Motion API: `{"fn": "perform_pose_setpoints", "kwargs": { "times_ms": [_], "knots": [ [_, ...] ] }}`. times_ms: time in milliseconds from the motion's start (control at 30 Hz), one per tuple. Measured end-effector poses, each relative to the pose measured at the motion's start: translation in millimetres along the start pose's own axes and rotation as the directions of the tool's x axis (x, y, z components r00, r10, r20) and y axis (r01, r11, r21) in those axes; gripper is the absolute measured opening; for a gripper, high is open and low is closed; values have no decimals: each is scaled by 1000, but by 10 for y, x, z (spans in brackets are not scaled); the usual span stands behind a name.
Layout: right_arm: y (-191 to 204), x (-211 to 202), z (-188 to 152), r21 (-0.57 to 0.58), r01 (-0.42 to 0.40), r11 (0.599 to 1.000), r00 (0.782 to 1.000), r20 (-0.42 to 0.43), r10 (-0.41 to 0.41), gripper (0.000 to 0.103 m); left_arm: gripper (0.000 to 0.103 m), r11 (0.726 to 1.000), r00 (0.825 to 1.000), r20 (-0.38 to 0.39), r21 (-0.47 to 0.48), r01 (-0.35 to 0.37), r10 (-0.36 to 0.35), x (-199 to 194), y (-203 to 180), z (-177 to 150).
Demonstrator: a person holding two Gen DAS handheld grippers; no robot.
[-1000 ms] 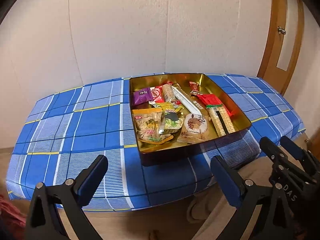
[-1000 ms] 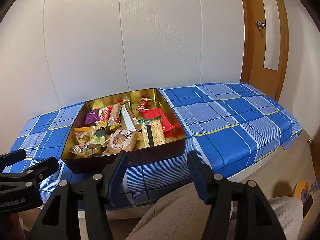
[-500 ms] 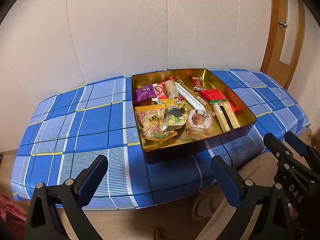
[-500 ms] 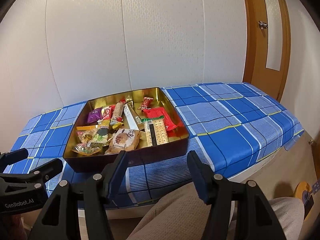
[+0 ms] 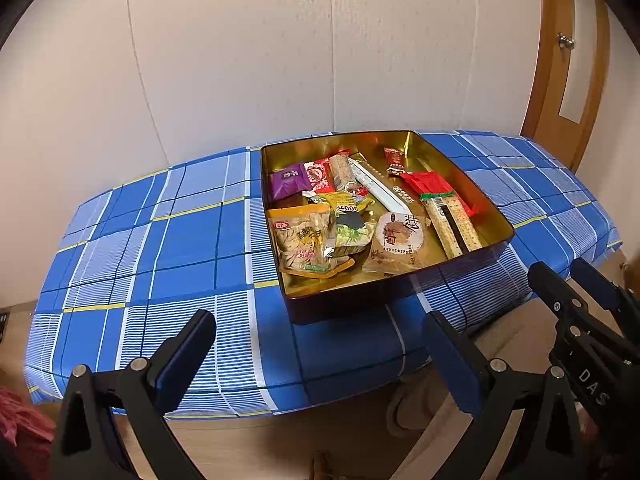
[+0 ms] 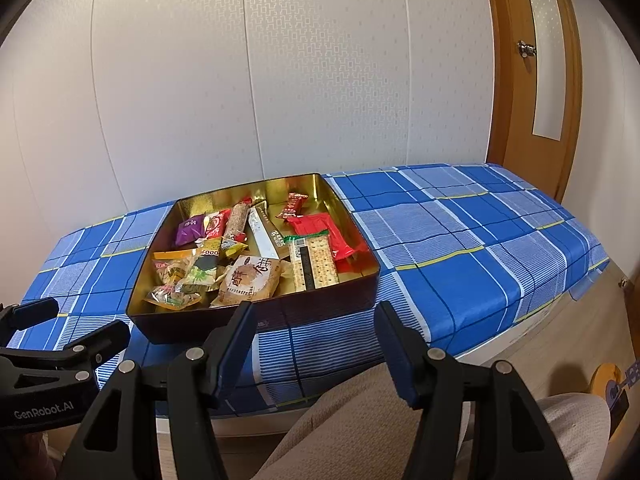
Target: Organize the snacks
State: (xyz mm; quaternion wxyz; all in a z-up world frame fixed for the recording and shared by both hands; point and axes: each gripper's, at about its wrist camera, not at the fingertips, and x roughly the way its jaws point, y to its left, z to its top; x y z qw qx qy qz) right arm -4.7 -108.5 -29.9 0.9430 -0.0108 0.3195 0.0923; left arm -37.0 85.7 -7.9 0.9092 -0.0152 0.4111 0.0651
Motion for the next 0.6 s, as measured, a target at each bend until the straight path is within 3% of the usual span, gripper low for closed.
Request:
{"fn": "perform_pose_setpoints", "kwargs": {
  "times_ms": [467, 600],
  "knots": [
    [-5, 14, -21, 9, -8, 1000, 1000, -4, 8, 62, 103, 999, 999, -6, -19, 35, -36, -7, -9, 6],
    [-14, 20, -29, 17, -15, 1000, 1000, -2, 15, 62, 102, 1000, 1000, 3, -2, 14, -14, -8, -44, 0]
  ]
}}
